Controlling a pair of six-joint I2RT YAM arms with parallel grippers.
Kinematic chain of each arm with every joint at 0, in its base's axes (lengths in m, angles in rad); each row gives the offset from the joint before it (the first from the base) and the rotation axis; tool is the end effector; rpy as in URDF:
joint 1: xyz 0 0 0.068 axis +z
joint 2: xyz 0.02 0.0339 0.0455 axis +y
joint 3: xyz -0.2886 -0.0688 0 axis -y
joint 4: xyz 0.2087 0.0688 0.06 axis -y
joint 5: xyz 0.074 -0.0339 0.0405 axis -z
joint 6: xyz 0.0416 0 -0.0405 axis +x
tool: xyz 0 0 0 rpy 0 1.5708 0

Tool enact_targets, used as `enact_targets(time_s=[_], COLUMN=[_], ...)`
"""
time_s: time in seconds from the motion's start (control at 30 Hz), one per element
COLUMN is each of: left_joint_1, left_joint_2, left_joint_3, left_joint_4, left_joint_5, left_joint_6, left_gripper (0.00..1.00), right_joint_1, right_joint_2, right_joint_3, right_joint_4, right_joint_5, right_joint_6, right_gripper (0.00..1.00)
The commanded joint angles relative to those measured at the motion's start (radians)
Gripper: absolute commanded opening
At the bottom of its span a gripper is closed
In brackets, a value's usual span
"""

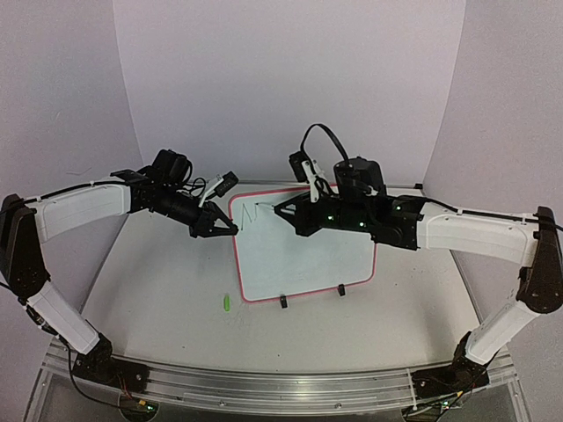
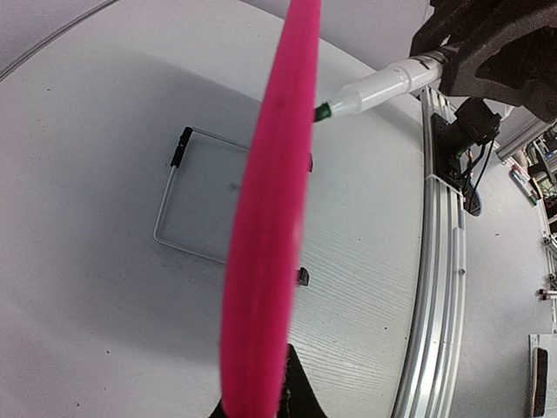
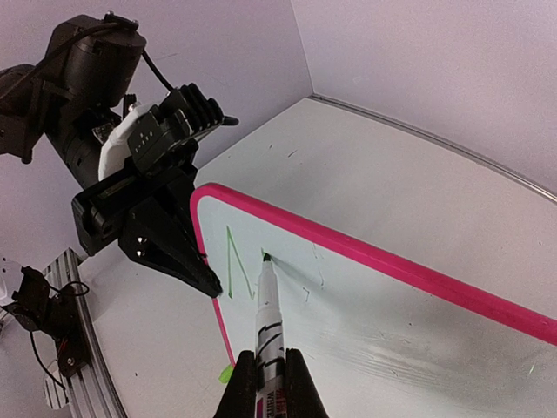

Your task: Write a sentence on the whiteboard

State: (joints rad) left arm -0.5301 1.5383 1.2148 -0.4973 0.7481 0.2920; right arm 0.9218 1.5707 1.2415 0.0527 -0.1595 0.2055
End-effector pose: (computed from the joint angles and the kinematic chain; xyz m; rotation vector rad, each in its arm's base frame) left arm 0.2435 -0.1755 0.3160 1.2455 1.9676 -1.0045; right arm 0.2048 0.2809 0.3600 -0.7920 1.7807 0.9169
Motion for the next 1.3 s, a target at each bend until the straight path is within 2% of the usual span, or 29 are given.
enact_targets(time_s=[0.0,0.63,1.07,1.27], left_joint_1=[0.007,0.007,0.007,0.007], left_joint_2=[-0.029,-0.027,-0.03,-0.031], left_joint_3=[-0.01,-0.011,-0.014,-0.014], left_joint_4=[-0.004,-0.004,-0.001,0.002], left_joint_5=[-0.058,-0.056,-0.059,-0.054], left_joint_6=[0.044,0.043,0.041,0.038], left_gripper=[0.0,0.0,0.0,0.0], right_joint_1=[-0.004,-0.004,-0.004,-0.015], right_joint_2=[-0.016,-0.072,-0.189,-0.196], right_joint_3=[-0.003,-0.142,-0.159,-0.17], right_joint_4=[0.009,0.003,0.026,0.048], right_joint_5=[0.053,0.022,-0.092,-0.143], right_joint_6=[0.01,0.059,0.062,0.065], right_gripper=[0.0,0.0,0.0,0.0])
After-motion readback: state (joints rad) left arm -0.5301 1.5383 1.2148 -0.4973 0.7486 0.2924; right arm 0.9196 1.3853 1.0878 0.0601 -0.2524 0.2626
